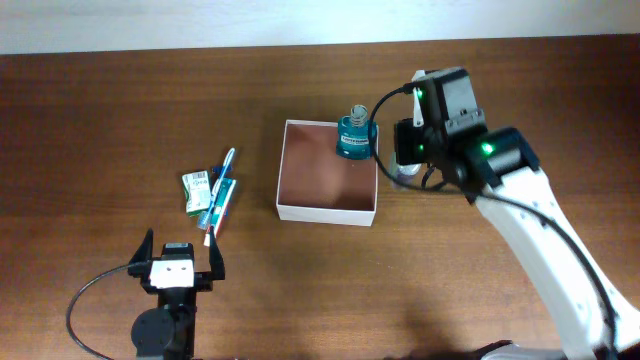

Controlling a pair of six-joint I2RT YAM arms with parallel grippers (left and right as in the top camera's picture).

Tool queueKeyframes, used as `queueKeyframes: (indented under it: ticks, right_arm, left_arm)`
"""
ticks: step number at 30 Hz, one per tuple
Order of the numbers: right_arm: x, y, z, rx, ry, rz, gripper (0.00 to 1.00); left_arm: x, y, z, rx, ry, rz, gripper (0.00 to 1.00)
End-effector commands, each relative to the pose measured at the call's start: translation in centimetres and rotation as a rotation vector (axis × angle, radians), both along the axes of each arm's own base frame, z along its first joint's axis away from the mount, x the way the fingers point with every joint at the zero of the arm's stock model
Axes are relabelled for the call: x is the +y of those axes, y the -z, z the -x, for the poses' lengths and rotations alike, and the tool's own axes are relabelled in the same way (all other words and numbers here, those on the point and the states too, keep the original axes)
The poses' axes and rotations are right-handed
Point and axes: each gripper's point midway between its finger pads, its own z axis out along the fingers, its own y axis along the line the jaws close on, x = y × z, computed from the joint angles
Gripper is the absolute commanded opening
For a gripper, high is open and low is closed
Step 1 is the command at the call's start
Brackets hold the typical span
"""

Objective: Pack container
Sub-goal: 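Lift the soap bottle and lower it into the box beside the Listerine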

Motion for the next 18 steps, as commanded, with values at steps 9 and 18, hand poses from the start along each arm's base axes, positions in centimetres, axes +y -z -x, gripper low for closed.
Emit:
queueKeyframes:
  ticks: [9,18]
  right_arm:
    - [4.6,-4.3,2.7,-0.114,-0.117,-0.063,0.33]
    - [6.5,-1.3,0.3,-0.076,-0.111,-0.066,0.33]
  left_arm:
    - [-0.1,0.1,0.0,-0.003,0.007,-0.015,0.99]
    - [-0.1,0.1,0.0,-0.003,0.007,-0.015,0.99]
